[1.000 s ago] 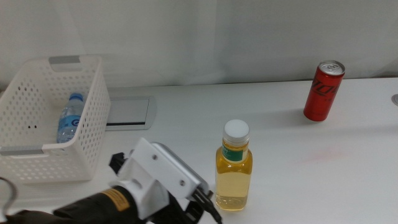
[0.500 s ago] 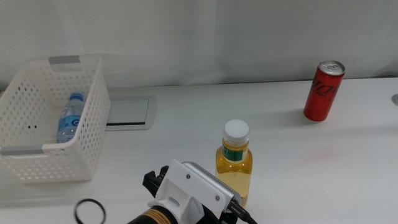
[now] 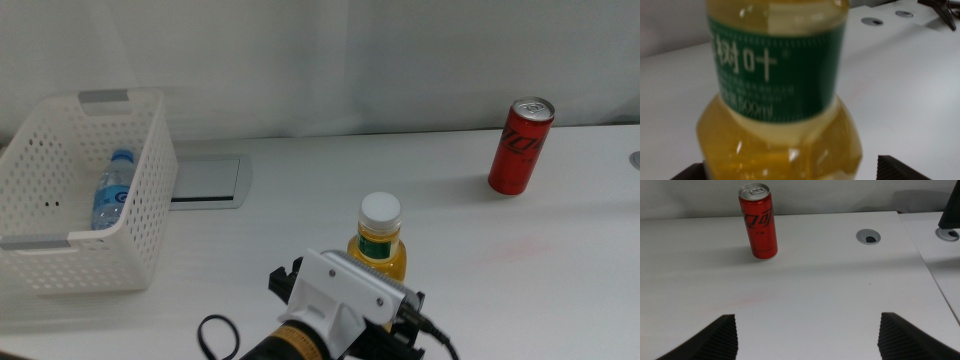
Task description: Use arms to grab the bottles and put them into the dustbin to the left of the table.
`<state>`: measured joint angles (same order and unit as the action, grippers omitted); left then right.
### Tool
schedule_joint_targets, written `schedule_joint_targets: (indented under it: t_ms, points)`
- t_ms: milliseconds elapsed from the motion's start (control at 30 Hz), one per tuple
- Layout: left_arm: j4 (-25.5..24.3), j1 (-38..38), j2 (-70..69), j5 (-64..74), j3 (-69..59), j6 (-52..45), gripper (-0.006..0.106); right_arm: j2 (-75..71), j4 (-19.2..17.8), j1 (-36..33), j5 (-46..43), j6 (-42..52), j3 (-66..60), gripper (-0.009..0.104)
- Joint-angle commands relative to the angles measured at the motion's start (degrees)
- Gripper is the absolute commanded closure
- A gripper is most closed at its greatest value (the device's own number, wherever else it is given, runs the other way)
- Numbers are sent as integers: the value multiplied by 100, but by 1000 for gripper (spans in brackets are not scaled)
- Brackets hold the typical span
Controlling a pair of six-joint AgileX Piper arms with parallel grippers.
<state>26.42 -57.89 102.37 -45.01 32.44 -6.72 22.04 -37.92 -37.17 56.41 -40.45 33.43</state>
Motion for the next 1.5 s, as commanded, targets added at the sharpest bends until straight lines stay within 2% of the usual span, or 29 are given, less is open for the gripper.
schedule_joint_targets:
  t_ms: [0, 100, 267, 367, 433, 467, 567, 600, 833, 1000, 1200, 1467]
  points:
    - [19, -34, 124, -75, 216, 77, 13, -22, -108, 3, 30, -20, 9, 19]
    - [268, -34, 356, -55, 552, 67, 13, -22, -108, 3, 30, -20, 9, 19]
    - [1169, -34, 552, 218, 817, -341, 14, -22, -108, 3, 9, -20, 9, 19]
    - [1270, -34, 603, 230, 822, -393, 22, -22, -122, 3, 9, -20, 9, 19]
    - [1363, -34, 611, 230, 822, -377, 37, -22, -131, 3, -4, -20, 9, 19]
    - [1449, -34, 611, 279, 832, -377, 50, -22, -131, 3, -4, -20, 9, 19]
    - [1524, -34, 611, 406, 834, -389, 97, -22, -131, 3, -4, -20, 9, 19]
    - [1512, -34, 611, 423, 834, -459, 103, -22, -131, 3, -4, -20, 9, 19]
    - [1522, 19, 518, 474, 859, -842, 103, -22, -131, 3, -42, -20, 9, 19]
    - [1522, 397, 17, 782, 859, -1281, 103, -22, -131, 3, -128, -20, 9, 19]
    - [1522, 1550, -937, 2234, 1299, -2469, 103, -22, -131, 3, -186, -20, 9, 19]
    - [1522, 3010, -1476, 4144, 2407, -3773, 103, -22, -173, 3, -211, -20, 9, 19]
